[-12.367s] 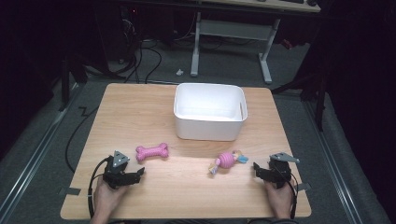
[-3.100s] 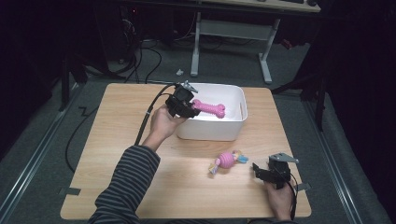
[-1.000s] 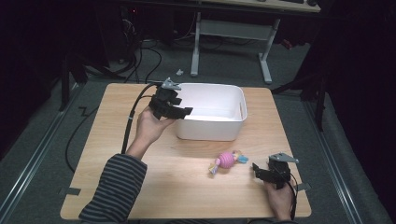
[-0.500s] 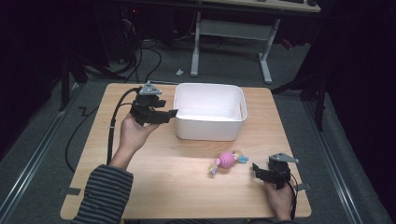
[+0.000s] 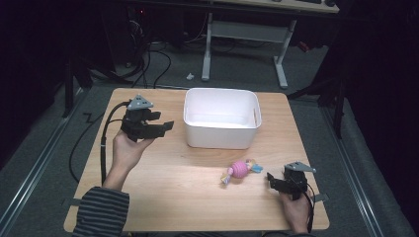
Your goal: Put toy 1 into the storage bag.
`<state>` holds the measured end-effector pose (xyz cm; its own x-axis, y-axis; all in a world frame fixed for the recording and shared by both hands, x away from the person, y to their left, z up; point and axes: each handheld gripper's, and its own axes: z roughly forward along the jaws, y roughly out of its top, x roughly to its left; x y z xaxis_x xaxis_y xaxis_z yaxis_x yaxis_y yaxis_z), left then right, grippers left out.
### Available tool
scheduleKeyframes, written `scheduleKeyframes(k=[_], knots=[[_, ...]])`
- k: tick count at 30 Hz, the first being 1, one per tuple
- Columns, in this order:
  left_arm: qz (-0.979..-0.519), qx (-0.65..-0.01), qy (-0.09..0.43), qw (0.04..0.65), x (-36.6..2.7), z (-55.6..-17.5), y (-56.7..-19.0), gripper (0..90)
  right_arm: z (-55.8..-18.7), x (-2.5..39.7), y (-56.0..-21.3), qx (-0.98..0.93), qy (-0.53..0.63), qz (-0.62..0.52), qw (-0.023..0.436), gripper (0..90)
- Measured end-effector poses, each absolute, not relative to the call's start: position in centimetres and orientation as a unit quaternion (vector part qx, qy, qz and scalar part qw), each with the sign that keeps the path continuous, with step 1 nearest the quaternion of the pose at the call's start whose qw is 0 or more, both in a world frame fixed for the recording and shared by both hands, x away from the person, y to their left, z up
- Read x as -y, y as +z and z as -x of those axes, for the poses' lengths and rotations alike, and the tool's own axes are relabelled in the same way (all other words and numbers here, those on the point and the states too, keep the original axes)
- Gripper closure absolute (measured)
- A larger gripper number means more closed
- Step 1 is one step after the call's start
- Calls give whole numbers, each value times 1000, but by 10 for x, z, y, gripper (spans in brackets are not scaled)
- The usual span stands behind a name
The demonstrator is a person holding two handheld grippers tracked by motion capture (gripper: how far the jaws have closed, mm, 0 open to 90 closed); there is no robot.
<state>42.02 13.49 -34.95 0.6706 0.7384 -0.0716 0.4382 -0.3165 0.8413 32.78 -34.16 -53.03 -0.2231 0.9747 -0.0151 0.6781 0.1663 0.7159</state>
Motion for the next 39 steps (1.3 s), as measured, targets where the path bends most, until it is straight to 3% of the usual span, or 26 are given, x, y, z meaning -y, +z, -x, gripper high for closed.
scheduleKeyframes(k=[19,39], knots=[[-790,-377,174,451,-151,-398,-373,387,-328,341,-530,-722,299,-572,247,241],[-785,-401,143,450,-156,-385,-419,375,-328,341,-530,-723,300,-571,248,241]])
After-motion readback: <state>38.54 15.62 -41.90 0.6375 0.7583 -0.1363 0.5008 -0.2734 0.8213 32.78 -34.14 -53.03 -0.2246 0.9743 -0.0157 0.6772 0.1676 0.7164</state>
